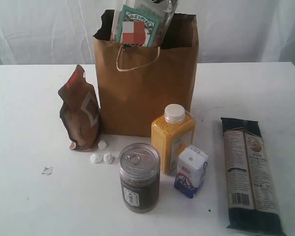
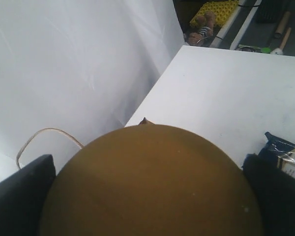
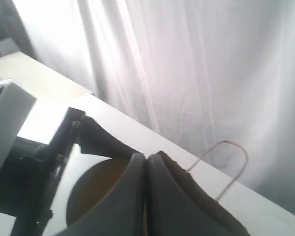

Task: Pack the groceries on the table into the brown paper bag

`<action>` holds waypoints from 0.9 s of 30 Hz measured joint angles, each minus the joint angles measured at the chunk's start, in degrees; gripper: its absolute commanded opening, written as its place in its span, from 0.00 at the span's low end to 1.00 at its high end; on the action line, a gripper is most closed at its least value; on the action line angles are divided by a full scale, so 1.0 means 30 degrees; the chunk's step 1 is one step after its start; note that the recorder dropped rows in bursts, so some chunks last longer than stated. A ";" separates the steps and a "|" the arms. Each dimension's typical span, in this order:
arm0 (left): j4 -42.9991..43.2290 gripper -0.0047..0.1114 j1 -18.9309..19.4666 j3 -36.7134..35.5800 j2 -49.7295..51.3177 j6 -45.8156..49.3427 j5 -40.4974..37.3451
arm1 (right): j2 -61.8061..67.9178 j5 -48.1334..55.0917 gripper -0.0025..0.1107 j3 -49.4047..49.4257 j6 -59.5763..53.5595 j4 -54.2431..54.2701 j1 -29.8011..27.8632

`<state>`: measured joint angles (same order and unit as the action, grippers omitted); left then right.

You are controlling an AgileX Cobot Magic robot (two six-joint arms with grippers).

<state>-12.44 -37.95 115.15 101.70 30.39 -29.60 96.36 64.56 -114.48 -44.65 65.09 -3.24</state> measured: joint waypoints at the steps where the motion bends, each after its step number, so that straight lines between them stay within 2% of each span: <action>1: 0.0000 0.73 0.0000 0.0000 0.0000 0.0000 -0.0029 | 0.0255 0.0283 0.02 -0.0090 -0.0145 0.0596 0.0000; 4: 0.0000 0.73 0.0000 0.0000 0.0000 0.0000 -0.0043 | 0.1063 0.0184 0.02 -0.0090 -0.0299 0.1062 0.0000; 8: 0.0000 0.73 0.0000 0.0000 0.0000 -0.0013 -0.0073 | 0.1636 -0.2972 0.02 -0.0090 0.1209 0.1459 0.0000; 10: 0.0000 0.73 0.0000 0.0000 0.0000 -0.0013 -0.0073 | 0.1648 -0.3741 0.02 -0.0090 0.0787 0.2299 0.0136; 12: 0.0000 0.74 0.0000 0.0000 0.0000 -0.0013 -0.0073 | 0.1715 -0.3191 0.02 -0.0090 -0.0198 0.2847 0.0459; 16: 0.0036 0.85 0.0000 0.0000 0.0000 -0.0090 -0.0073 | 0.2477 -0.0081 0.02 -0.0090 -0.1490 0.3115 0.2050; 20: 0.0074 0.93 0.0000 0.0000 0.0000 -0.0393 -0.0073 | 0.3284 0.0282 0.02 -0.0090 -0.1660 0.2383 0.2825; 27: 0.0113 0.93 0.0000 0.0000 -0.0071 -0.0467 0.0511 | 0.3890 0.1689 0.02 -0.0090 -0.1831 0.0907 0.2825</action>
<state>-12.10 -37.95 115.15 101.49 28.99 -28.06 108.03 69.63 -114.75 -50.14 67.81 5.23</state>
